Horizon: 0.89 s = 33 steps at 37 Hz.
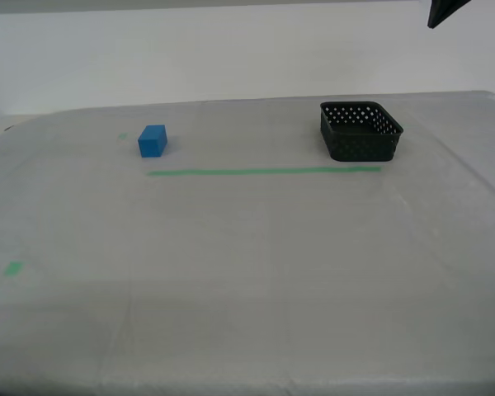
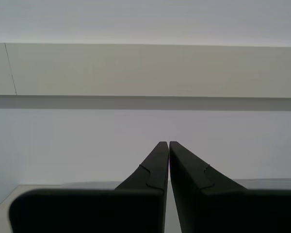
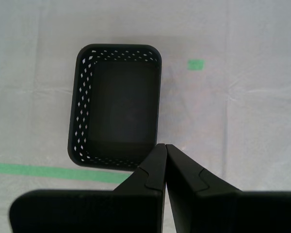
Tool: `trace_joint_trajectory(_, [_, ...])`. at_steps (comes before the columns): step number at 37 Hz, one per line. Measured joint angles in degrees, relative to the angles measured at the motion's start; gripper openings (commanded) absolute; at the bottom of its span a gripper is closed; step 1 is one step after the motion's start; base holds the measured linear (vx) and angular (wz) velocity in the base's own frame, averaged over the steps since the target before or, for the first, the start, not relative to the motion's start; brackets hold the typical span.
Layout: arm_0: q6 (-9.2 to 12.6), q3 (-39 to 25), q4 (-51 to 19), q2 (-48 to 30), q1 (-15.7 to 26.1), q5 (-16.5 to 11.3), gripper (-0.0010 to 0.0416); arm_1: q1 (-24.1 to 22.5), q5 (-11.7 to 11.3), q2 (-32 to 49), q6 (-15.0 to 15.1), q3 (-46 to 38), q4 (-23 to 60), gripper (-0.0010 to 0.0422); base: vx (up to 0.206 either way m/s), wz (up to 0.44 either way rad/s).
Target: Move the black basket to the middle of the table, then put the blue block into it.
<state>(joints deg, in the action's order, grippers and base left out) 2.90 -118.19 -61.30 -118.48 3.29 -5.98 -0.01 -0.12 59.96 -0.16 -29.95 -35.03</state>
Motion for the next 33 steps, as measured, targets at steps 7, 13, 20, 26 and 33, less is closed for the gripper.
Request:
trace_joint_trajectory(7, [0.0, -2.5, 0.0, -1.2, 0.1, 0.0, 0.0, 0.0, 0.0, 0.0, 0.0, 0.0, 0.0, 0.0, 0.0, 0.0])
trace_joint_trajectory(13, [0.0, -3.0, 0.1, -1.0, 0.2, 0.1, 0.0, 0.0, 0.0, 0.0, 0.0, 0.0, 0.0, 0.0, 0.0, 0.0])
trace_joint_trajectory(20, [0.1, -3.5, 0.0, -0.8, 0.1, 0.1, 0.0002, 0.0, 0.0, 0.0, 0.0, 0.0, 0.0, 0.0, 0.0, 0.0])
trace_joint_trajectory(26, [0.1, -3.3, 0.0, -0.8, 0.4, 0.2, 0.0003, 0.0, 0.0, 0.0, 0.0, 0.0, 0.0, 0.0, 0.0, 0.0])
trace_joint_trajectory(33, [0.1, -2.3, 0.3, -0.8, 0.6, 0.2, 0.0006, 0.0, 0.0, 0.0, 0.0, 0.0, 0.0, 0.0, 0.0, 0.0])
